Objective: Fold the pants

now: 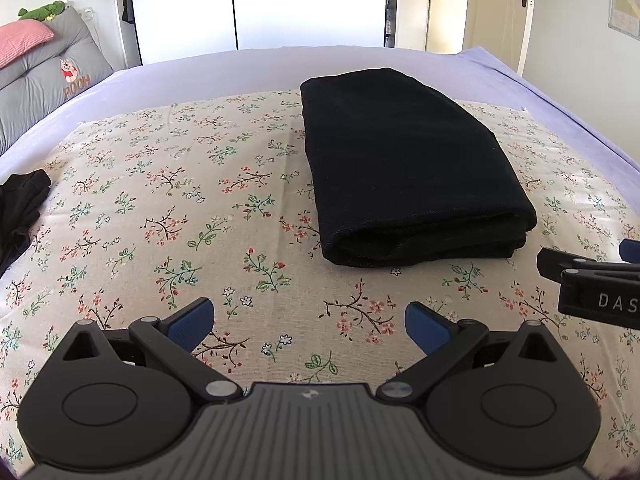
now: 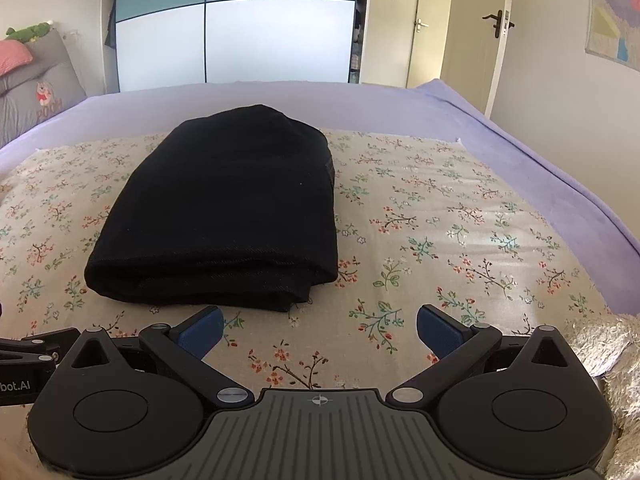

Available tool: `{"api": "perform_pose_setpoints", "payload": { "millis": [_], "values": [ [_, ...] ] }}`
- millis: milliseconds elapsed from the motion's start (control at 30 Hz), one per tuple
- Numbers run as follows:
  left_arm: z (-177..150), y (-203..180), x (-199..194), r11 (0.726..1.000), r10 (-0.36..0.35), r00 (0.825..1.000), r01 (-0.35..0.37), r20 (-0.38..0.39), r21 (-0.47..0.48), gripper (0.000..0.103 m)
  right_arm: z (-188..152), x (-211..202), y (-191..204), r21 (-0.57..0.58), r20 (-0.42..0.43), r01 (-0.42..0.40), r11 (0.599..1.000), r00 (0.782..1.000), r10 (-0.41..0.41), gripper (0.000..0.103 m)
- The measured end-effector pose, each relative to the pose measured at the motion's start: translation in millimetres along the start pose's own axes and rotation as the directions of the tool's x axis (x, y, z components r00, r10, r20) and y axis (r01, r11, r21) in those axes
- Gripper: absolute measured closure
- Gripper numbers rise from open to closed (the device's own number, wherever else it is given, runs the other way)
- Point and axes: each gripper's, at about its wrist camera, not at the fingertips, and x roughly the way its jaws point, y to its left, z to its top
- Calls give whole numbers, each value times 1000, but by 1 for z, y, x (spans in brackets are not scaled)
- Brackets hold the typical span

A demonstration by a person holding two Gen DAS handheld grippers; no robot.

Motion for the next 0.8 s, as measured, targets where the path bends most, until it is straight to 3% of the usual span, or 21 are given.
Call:
{"api": "perform_pose_setpoints", "payload": {
  "millis": [800],
  "values": [
    [0,0,0,1000,-1,1000,0,-2,-1,0,-1,1,0,-7,-8,0,1000,1000,0,0]
  ]
}}
